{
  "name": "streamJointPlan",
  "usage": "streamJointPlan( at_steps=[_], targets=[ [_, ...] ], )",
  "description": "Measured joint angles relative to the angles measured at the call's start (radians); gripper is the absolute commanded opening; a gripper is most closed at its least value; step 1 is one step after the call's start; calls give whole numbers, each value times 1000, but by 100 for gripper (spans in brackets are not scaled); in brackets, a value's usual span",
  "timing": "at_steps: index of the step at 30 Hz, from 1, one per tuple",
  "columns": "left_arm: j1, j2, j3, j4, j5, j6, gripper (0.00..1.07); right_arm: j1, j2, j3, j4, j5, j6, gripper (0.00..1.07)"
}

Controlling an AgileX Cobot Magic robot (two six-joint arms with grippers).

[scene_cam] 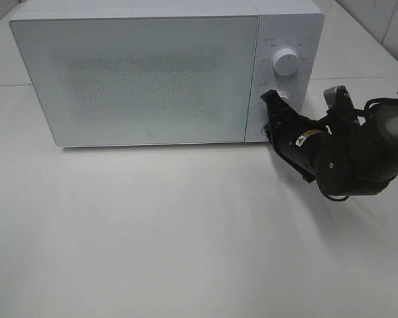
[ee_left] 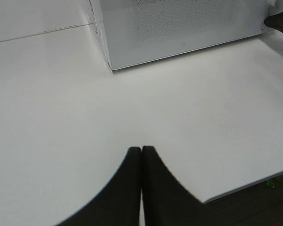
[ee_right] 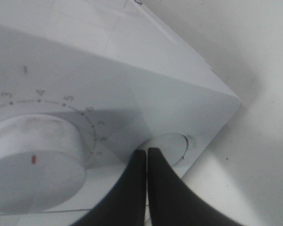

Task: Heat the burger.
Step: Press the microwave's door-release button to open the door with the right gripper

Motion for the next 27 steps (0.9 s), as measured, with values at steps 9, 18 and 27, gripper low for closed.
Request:
streamJointPlan(
  at_steps=[9, 18, 27],
  targets=[
    [0, 0, 0, 0, 0, 0, 0, 0, 0, 0, 2, 0, -10, 0],
    [0, 0, 0, 0, 0, 0, 0, 0, 1, 0, 3, 0, -10, 0],
    [0, 0, 0, 0, 0, 0, 0, 0, 49, -12, 1, -44, 0, 0]
  ],
)
